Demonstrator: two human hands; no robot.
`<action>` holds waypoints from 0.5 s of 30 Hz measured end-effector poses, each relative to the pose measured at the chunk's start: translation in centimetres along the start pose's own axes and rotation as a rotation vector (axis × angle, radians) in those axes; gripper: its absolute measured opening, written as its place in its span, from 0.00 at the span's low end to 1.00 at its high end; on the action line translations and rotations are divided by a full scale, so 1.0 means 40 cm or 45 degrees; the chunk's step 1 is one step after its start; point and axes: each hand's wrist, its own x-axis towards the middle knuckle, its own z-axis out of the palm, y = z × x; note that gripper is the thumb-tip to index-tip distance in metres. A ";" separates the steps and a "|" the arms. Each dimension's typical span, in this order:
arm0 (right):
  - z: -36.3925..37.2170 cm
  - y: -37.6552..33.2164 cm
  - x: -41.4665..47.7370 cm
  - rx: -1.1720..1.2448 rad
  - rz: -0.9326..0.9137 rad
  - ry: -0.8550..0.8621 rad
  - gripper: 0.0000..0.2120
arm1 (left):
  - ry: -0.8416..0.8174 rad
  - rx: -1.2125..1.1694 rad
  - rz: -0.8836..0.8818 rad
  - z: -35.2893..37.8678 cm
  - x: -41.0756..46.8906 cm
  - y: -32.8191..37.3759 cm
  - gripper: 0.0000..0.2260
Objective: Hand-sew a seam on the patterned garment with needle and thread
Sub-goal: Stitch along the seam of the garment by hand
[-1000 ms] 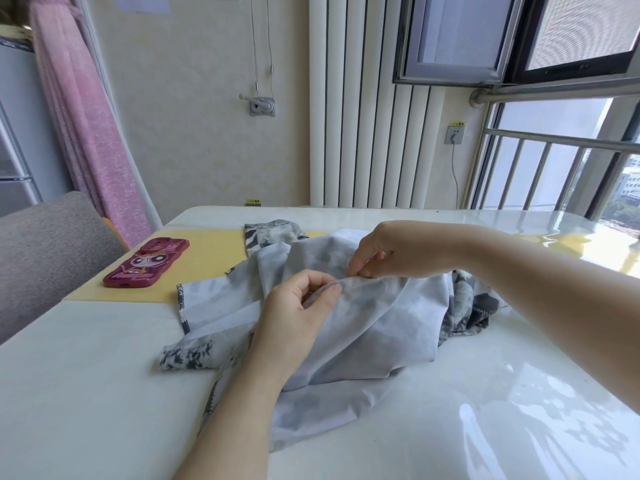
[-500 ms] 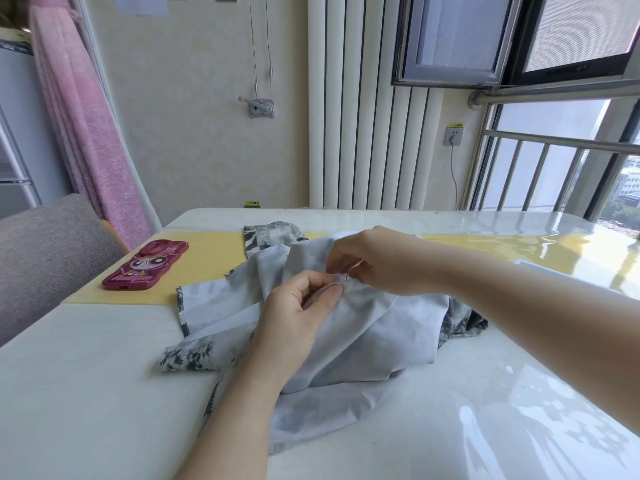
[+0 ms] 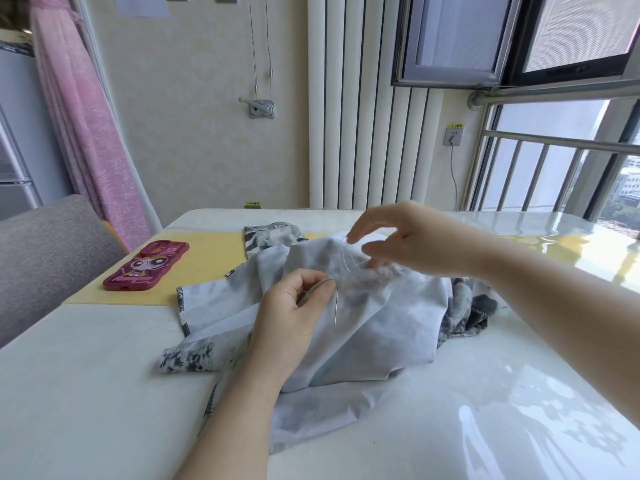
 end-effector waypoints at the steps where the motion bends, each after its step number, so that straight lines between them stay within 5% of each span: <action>1: -0.003 0.004 -0.002 -0.072 -0.003 0.105 0.08 | 0.000 0.002 -0.004 0.000 0.000 -0.001 0.04; 4: 0.016 0.013 -0.011 -0.367 -0.194 0.430 0.05 | 0.000 -0.001 -0.024 0.001 0.002 -0.002 0.04; 9: 0.111 0.045 -0.020 -0.730 -0.813 0.350 0.07 | -0.042 -0.115 -0.135 -0.001 0.007 -0.008 0.03; 15: 0.146 0.054 0.006 -0.864 -1.051 0.489 0.09 | -0.090 -0.330 -0.246 0.004 0.006 0.000 0.05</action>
